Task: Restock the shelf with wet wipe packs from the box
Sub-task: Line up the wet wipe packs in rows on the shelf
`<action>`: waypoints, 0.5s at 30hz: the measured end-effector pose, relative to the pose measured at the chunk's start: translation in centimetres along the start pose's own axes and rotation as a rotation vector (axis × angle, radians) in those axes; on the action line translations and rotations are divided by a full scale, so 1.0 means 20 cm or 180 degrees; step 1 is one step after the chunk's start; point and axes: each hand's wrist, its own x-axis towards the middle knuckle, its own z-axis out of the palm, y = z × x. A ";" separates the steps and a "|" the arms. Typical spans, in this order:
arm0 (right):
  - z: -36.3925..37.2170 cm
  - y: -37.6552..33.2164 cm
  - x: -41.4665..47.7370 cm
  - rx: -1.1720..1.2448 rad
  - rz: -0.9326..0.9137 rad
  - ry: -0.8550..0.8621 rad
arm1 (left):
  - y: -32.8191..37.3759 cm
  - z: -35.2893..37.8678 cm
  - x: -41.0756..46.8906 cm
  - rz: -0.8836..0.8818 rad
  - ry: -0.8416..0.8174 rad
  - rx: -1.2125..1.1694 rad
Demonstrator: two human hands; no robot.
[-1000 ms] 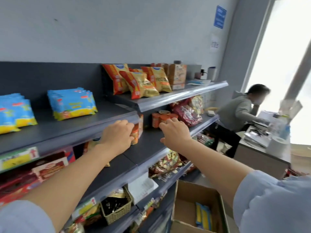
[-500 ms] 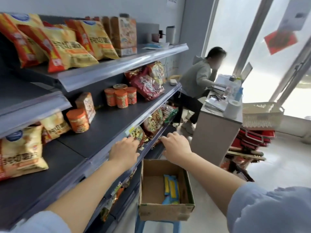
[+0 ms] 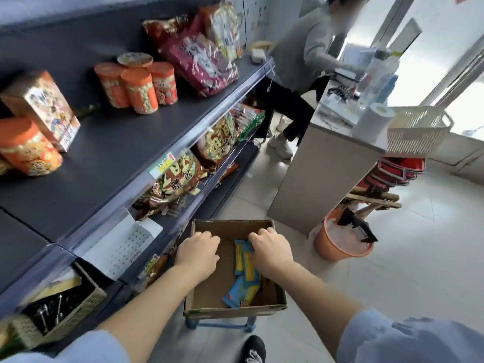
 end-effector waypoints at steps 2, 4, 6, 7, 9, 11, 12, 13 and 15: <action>0.11 0.05 0.07 0.0045 -0.0015 -0.0155 | 0.01 0.09 0.07 -0.0133 -0.0159 -0.0084; 0.21 0.09 0.15 0.0090 -0.0038 -0.0333 | 0.03 0.18 0.14 -0.0230 -0.0306 -0.0118; 0.31 0.14 0.21 0.0102 -0.0054 -0.0541 | 0.05 0.27 0.22 -0.0306 -0.0471 -0.0124; 0.36 0.16 0.25 0.0115 -0.0047 -0.0622 | 0.06 0.32 0.26 -0.0353 -0.0533 -0.0130; 0.47 0.19 0.31 0.0195 -0.0007 -0.0765 | 0.08 0.42 0.34 -0.0444 -0.0650 -0.0181; 0.58 0.22 0.36 0.0335 0.0057 -0.0910 | 0.10 0.53 0.42 -0.0514 -0.0783 -0.0239; 0.63 0.23 0.38 0.0409 0.0103 -0.0994 | 0.11 0.58 0.45 -0.0538 -0.0869 -0.0259; 0.69 0.24 0.40 0.0483 0.0163 -0.1090 | 0.11 0.64 0.48 -0.0556 -0.0962 -0.0277; 0.82 0.24 0.44 0.0648 0.0342 -0.1273 | 0.11 0.75 0.55 -0.0585 -0.1131 -0.0302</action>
